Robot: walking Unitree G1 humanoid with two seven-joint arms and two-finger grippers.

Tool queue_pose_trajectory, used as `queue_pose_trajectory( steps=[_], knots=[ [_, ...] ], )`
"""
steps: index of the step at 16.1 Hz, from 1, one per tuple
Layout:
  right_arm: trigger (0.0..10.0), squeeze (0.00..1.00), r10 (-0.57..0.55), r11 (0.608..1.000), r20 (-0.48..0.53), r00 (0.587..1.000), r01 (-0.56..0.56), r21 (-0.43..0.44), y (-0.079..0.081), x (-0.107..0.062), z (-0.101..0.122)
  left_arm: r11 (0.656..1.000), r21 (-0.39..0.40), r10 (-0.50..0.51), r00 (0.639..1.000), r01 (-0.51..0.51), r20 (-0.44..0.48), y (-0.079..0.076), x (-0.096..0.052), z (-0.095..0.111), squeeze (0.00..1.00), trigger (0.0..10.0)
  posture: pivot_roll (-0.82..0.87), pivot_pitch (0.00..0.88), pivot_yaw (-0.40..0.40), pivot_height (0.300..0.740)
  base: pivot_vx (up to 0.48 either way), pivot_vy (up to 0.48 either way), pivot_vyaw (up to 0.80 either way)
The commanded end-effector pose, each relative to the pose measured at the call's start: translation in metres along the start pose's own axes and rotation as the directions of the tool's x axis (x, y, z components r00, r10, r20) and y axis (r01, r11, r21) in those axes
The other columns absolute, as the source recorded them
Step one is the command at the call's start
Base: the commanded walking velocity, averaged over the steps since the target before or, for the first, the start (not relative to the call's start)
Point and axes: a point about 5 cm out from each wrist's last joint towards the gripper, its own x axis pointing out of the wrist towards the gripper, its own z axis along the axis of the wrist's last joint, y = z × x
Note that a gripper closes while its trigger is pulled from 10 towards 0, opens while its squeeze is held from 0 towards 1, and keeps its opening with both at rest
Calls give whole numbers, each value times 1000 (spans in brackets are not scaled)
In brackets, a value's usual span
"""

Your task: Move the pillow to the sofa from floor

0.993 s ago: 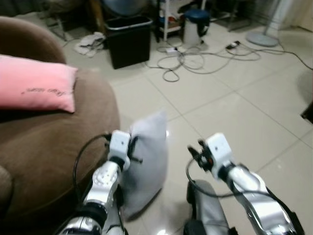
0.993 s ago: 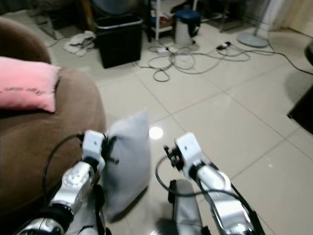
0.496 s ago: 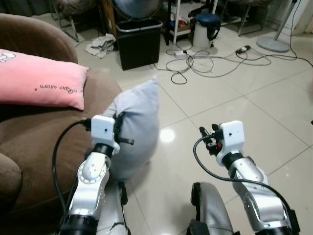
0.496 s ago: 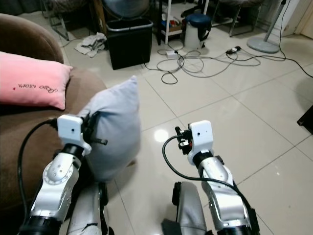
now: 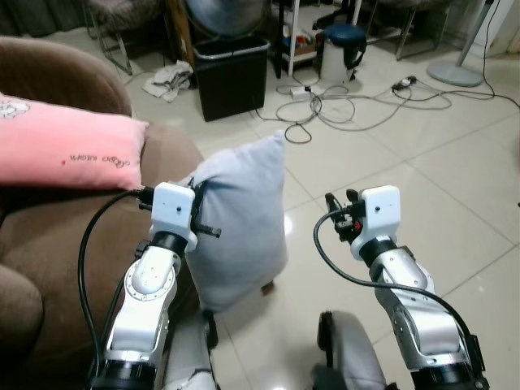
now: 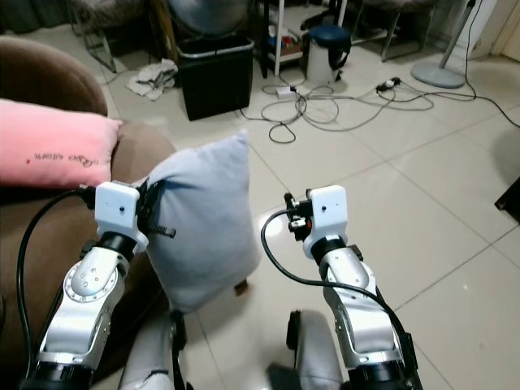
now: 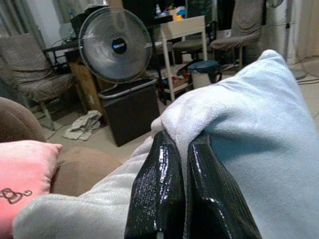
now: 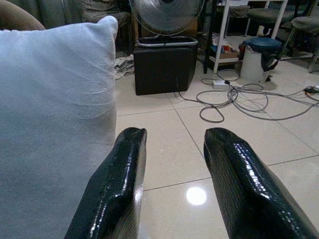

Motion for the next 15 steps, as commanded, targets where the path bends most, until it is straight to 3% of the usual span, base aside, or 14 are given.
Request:
queue_pose_trajectory(
  steps=[1,6,15],
  knots=[
    [10000,0,6,1000,-16,1000,-6,-11,1,1,-1,1000,10,26,998,-26,61,2,5,16,0,10000,14,0,37,637,0,0,0],
    [10000,0,9,1000,-10,1000,-10,-25,-4,3,4,999,-2,32,998,-32,58,1,2,18,0,10000,20,0,26,682,0,0,0],
    [10000,0,67,995,-4,998,-67,-68,5,6,8,999,16,35,995,-36,91,-1,5,27,0,10000,33,0,20,732,0,0,0]
  ],
)
